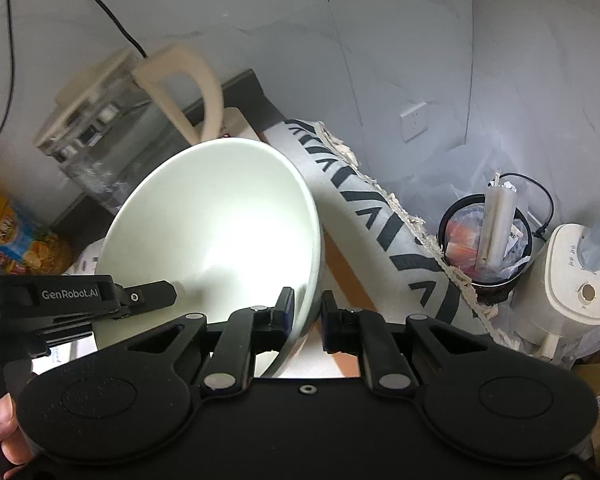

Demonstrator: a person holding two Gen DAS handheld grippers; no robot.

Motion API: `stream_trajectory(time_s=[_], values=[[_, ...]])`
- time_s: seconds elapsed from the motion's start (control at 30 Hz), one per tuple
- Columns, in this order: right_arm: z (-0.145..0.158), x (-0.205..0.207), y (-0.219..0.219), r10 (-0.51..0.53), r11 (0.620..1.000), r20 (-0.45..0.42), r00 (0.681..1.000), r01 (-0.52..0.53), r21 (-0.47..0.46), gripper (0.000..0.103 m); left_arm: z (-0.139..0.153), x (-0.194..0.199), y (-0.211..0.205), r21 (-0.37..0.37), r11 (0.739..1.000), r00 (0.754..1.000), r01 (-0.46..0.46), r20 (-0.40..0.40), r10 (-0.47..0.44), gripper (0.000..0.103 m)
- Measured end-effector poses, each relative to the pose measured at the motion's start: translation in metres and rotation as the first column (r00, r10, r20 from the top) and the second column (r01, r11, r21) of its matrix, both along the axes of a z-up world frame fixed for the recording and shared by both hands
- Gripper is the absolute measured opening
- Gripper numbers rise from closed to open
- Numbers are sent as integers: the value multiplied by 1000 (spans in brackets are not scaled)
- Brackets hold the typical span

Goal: Organize plates and bowls

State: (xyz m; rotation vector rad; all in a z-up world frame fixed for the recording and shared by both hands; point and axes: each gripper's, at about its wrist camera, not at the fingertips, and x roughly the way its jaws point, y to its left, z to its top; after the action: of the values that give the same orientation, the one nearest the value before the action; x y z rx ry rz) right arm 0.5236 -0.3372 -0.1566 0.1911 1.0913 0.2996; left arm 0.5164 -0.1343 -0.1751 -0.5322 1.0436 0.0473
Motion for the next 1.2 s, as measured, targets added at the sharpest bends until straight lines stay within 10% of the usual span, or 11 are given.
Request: stream_trajectory(time_s=[1.2], values=[[61, -118, 17, -36, 999, 108, 994, 34, 21, 15, 56, -116, 32, -34, 998, 997, 58, 57, -56, 5]])
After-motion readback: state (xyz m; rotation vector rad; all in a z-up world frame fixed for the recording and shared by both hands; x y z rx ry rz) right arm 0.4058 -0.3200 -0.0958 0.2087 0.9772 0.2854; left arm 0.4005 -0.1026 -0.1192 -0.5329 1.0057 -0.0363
